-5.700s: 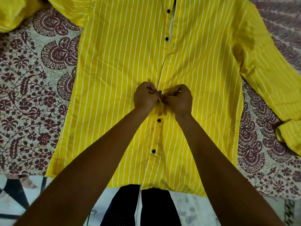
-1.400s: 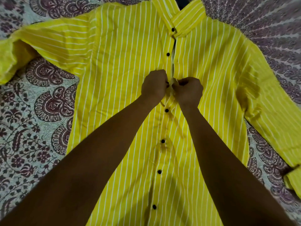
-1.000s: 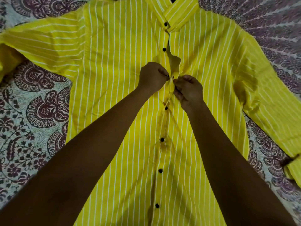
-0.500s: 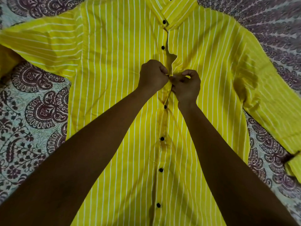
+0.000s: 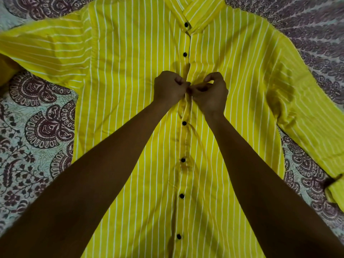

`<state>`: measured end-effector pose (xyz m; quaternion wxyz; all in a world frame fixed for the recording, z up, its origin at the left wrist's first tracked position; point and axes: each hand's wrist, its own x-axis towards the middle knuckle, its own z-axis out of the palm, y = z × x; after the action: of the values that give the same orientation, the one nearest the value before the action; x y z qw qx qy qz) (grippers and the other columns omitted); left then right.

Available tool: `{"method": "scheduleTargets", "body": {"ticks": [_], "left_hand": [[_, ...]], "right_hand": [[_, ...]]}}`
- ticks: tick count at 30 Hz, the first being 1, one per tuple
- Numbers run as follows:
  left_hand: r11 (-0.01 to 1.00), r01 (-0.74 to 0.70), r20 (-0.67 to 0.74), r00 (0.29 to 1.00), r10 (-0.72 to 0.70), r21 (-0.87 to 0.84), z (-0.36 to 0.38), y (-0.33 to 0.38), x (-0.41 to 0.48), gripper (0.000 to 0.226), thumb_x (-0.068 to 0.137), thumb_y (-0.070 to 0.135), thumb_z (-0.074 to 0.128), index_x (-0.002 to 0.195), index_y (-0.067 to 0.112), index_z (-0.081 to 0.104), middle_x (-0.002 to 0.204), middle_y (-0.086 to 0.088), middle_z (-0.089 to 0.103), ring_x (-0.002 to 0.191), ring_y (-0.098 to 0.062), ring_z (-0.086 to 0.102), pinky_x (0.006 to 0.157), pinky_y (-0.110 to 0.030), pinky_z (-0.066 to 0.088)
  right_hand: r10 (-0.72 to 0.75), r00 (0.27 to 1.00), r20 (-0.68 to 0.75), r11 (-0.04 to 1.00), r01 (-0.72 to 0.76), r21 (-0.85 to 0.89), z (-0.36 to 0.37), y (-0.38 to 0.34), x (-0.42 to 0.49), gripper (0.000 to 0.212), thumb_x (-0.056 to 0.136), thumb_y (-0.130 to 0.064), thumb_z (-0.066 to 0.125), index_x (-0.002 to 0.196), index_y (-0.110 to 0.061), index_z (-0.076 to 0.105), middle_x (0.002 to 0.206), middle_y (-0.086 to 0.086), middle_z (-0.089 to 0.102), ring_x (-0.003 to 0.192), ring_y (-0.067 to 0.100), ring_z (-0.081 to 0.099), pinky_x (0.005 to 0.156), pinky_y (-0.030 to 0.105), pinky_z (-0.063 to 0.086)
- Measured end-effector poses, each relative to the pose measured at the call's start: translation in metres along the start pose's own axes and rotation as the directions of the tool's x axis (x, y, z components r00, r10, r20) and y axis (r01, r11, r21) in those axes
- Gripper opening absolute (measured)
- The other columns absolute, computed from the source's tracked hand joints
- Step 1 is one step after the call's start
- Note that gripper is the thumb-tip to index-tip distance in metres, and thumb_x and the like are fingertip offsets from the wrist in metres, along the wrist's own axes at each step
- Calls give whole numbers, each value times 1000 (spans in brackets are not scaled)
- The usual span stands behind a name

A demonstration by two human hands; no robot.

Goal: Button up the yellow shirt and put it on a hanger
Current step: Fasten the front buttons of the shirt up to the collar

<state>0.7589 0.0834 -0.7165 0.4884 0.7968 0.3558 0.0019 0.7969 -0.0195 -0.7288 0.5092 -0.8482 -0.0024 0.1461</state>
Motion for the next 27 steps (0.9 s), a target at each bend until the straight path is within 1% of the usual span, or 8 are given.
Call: {"method": "scheduleTargets", "body": {"ticks": [5, 9, 11, 14, 17, 20, 23, 27], "left_hand": [[999, 16, -77, 997, -14, 31, 6, -5, 4, 16, 83, 16, 65, 86, 1, 70, 90, -16, 71, 88, -27, 66, 76, -32, 48], [1000, -12, -134, 991, 14, 9, 11, -9, 2, 15, 84, 11, 62, 90, -1, 67, 94, -17, 69, 89, -27, 63, 74, -29, 43], [999, -41, -155, 987, 42, 10, 14, -11, 0, 14, 84, 11, 62, 89, -1, 66, 93, -17, 69, 88, -27, 63, 73, -27, 41], [997, -72, -171, 983, 72, 8, 17, -13, -1, 13, 85, 10, 62, 90, -2, 65, 93, -17, 69, 88, -27, 63, 71, -24, 40], [997, -78, -181, 981, 77, 0, 18, -12, -3, 13, 85, 9, 61, 91, -2, 65, 93, -18, 68, 90, -29, 63, 74, -29, 42], [998, -59, -173, 983, 57, -11, 18, -12, -2, 15, 87, 9, 59, 94, -2, 64, 96, -19, 68, 93, -30, 62, 76, -31, 42], [998, -58, -155, 986, 54, -23, 17, -13, -2, 17, 88, 8, 56, 100, -3, 63, 100, -20, 67, 95, -30, 61, 74, -25, 40], [995, -89, -140, 987, 82, -44, 16, -17, -3, 17, 88, 6, 56, 99, -5, 62, 98, -21, 67, 92, -30, 62, 69, -16, 34]], "right_hand": [[-19, 1000, 2, 1000, 19, -17, 3, -4, 2, 52, 61, -4, 80, 70, -29, 35, 59, -5, 60, 64, 14, 65, 64, 25, 47], [199, 980, -4, 979, -199, 44, 12, -7, 13, 49, 60, -2, 76, 69, -27, 35, 64, 2, 56, 74, 35, 65, 71, 46, 53], [279, 960, 3, 958, -279, 61, 15, -10, 16, 47, 59, -3, 74, 69, -28, 35, 74, 4, 55, 84, 38, 65, 75, 52, 53], [338, 941, 12, 940, -338, 54, 18, -11, 19, 44, 61, -5, 71, 70, -28, 35, 90, 10, 56, 84, 31, 60, 81, 48, 53], [355, 935, 2, 934, -355, 31, 18, -11, 20, 39, 63, -3, 67, 69, -27, 36, 88, 10, 54, 81, 29, 57, 78, 41, 50], [115, 993, 2, 979, -113, -169, 10, -20, 11, 30, 68, -6, 69, 78, -18, 44, 75, 4, 58, 70, 20, 60, 64, 25, 47], [-157, 982, 108, 897, 188, -401, 3, -28, -1, 25, 72, -6, 65, 92, -12, 52, 75, 7, 64, 71, 25, 61, 63, 36, 49], [-137, 982, 131, 870, 182, -458, 5, -31, 4, 29, 74, -5, 64, 99, -12, 51, 86, 12, 66, 78, 28, 64, 66, 37, 51]]}}
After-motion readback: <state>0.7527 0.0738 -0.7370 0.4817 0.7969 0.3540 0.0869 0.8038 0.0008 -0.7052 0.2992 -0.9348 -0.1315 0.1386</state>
